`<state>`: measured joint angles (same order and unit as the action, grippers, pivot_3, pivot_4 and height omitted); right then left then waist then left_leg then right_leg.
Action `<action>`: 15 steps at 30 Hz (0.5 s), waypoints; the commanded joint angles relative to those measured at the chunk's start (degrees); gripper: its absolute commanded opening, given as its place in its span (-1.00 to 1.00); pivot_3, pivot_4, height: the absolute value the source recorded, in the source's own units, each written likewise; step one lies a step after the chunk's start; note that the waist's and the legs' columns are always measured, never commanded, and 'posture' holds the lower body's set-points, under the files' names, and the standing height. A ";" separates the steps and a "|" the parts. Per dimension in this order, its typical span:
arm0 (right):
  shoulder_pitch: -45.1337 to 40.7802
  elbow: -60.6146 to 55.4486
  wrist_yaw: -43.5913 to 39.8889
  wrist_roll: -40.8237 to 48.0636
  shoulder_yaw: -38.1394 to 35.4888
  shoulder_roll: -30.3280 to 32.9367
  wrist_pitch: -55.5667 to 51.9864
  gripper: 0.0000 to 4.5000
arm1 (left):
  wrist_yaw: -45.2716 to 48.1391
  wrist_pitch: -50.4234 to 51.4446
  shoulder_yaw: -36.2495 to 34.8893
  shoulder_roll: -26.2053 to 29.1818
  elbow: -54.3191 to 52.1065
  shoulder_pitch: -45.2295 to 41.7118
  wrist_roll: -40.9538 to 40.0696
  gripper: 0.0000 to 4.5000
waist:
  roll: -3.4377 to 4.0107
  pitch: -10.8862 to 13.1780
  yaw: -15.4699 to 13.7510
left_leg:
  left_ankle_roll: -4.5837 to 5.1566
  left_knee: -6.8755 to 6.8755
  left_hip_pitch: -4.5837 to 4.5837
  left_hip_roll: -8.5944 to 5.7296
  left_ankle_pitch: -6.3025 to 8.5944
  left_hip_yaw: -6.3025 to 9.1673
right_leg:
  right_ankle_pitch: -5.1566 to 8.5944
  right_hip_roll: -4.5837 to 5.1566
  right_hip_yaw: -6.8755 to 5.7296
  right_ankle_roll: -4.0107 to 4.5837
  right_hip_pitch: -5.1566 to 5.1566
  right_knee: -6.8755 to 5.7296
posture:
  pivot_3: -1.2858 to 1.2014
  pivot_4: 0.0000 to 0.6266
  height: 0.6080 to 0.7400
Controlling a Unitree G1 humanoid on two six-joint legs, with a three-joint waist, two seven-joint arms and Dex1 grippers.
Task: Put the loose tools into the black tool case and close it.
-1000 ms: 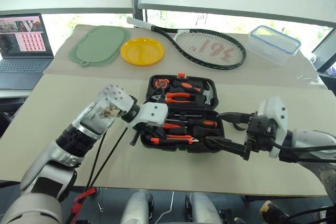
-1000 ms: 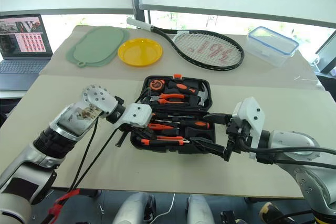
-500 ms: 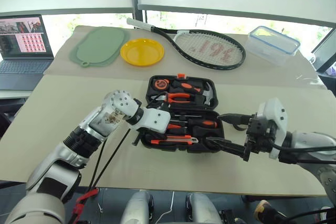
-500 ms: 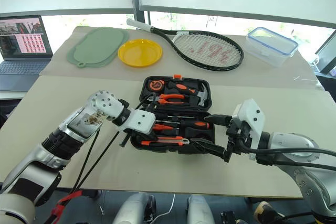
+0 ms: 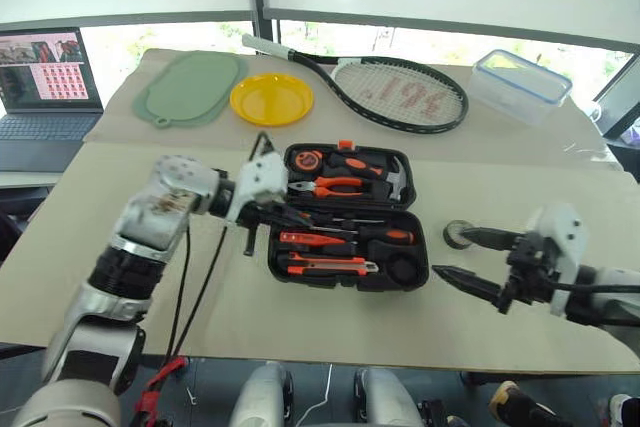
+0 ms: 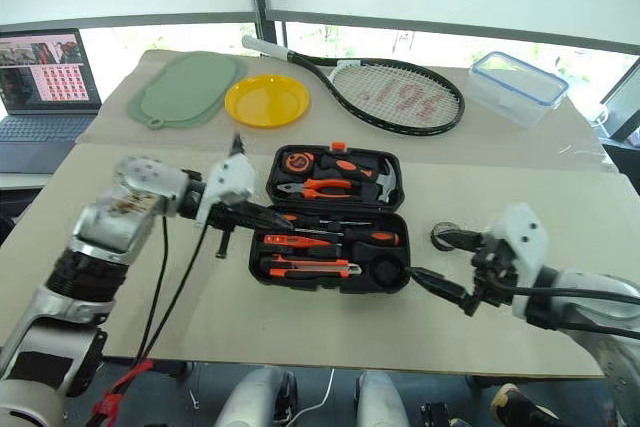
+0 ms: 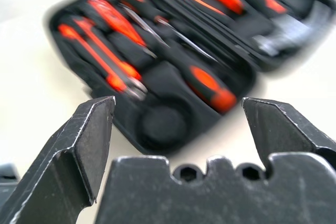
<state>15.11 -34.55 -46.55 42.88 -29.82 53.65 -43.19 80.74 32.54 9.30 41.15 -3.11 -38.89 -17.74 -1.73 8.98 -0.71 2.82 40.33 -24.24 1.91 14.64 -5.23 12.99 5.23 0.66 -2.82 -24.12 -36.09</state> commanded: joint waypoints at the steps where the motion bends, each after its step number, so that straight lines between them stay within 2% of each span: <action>1: 5.97 5.92 -6.78 -3.64 -9.39 2.20 1.92 1.00 | 0.57 8.89 -6.53 4.21 -8.36 2.26 -8.73 -0.38 | 0.00 0.00 0.02 | 0.00 0.00 -0.01 0.00 0.00 -0.01 | 0.00 0.00 0.00 0.01 -0.01 0.03 | 0.03 -0.52 0.98; 2: 7.43 7.74 -8.42 -4.57 -10.84 2.75 2.53 1.00 | 0.24 10.60 -7.77 5.08 -10.14 2.95 -10.63 -0.26 | 0.00 0.00 0.00 | 0.00 0.00 -0.02 -0.01 0.00 -0.03 | 0.00 0.03 0.02 0.00 -0.04 0.01 | 0.03 -0.52 0.98; 3: 8.70 10.10 -10.32 -5.58 -12.23 3.53 3.24 1.00 | -0.69 12.86 -9.80 5.50 -12.20 3.63 -13.34 -0.05 | 0.00 0.00 -0.05 | 0.01 0.00 0.01 -0.01 0.00 -0.03 | 0.01 0.04 0.04 -0.01 0.00 0.02 | 0.03 -0.52 0.98; 5: 9.38 13.38 -12.72 -6.66 -13.38 4.59 4.10 1.00 | -2.69 15.76 -12.36 5.57 -14.82 4.31 -17.02 0.25 | 0.00 0.00 -0.08 | 0.01 0.02 0.02 -0.01 0.00 -0.02 | 0.01 0.05 0.03 -0.02 0.03 0.01 | 0.03 -0.52 0.98; 9: 6.68 18.34 -14.88 -8.59 -11.20 6.65 5.64 1.00 | -6.51 16.86 -14.42 5.81 -19.04 6.15 -19.75 0.91 | 0.00 0.00 0.09 | 0.00 0.02 0.14 -0.02 0.00 -0.01 | 0.00 0.01 0.08 -0.02 0.11 0.01 | 0.03 -0.52 0.98; 10: 5.08 19.16 -15.08 -9.03 -9.55 7.25 6.04 1.00 | -7.35 16.19 -14.30 6.02 -20.01 6.81 -19.58 0.97 | 0.01 0.00 0.28 | -0.01 0.00 0.15 -0.04 0.00 -0.01 | 0.01 -0.01 0.10 -0.01 0.10 0.01 | 0.03 -0.52 0.98; 12: 1.46 20.35 -15.39 -9.87 -5.72 8.24 6.72 1.00 | -8.88 14.95 -13.92 6.10 -21.49 7.72 -19.27 0.97 | 0.00 0.00 0.61 | -0.01 -0.03 0.18 -0.08 0.00 -0.07 | 0.00 -0.04 0.18 0.00 0.09 0.01 | 0.03 -0.52 0.98; 15: -10.67 23.82 -13.81 -15.92 8.68 7.81 11.07 1.00 | -11.56 14.35 -13.17 5.30 -23.32 8.00 -19.35 0.97 | -0.03 0.02 0.92 | -0.07 -0.05 0.20 -0.08 -0.04 -0.06 | -0.02 -0.09 0.17 0.05 0.07 0.01 | 0.03 -0.52 0.98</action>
<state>8.98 -12.11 -61.04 30.49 -27.47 61.26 -35.48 70.74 48.46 -3.28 46.52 -24.04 -30.47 -36.26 -1.75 9.00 0.21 2.74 40.28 -24.05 1.83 14.60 -5.28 12.97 5.14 0.82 -2.76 -24.05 -36.08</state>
